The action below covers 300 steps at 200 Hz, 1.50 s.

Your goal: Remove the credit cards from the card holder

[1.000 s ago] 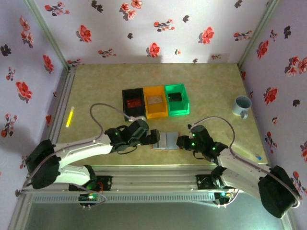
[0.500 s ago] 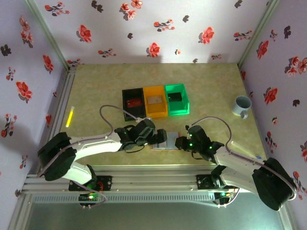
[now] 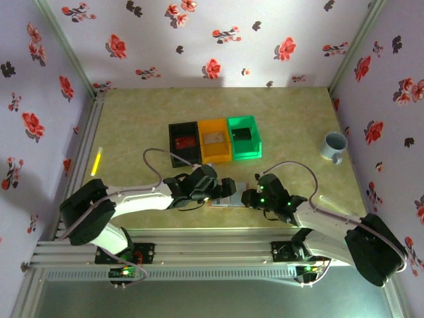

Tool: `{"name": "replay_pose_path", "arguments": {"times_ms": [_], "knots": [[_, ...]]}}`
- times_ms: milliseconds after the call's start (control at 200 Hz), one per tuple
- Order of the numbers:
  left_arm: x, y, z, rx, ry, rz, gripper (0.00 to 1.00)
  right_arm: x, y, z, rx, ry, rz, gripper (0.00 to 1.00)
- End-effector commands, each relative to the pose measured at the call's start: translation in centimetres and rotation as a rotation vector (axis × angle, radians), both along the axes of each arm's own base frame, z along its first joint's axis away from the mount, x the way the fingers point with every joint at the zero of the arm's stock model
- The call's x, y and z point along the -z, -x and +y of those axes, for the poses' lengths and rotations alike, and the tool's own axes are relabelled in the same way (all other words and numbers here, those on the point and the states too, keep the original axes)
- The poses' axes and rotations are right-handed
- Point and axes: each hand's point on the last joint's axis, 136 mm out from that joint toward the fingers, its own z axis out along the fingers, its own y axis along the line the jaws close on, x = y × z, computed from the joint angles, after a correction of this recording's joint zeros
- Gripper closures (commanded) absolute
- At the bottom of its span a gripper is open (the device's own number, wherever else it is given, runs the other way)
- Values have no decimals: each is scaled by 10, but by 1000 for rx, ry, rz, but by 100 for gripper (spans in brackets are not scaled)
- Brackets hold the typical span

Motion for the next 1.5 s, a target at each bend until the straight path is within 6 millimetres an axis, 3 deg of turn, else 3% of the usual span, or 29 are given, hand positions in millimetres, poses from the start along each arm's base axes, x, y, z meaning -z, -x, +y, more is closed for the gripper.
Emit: {"name": "replay_pose_path", "arguments": {"times_ms": [0, 855, 1495], "knots": [[8, 5, 0, 1, -2, 22, 0, 5, 1, -5, 18, 18, -7, 88], [29, 11, 0, 13, -58, 62, 0, 7, 3, -7, 19, 23, -4, 89], [32, 10, -4, 15, -61, 68, 0, 11, 4, -7, 22, 21, 2, 90]]}}
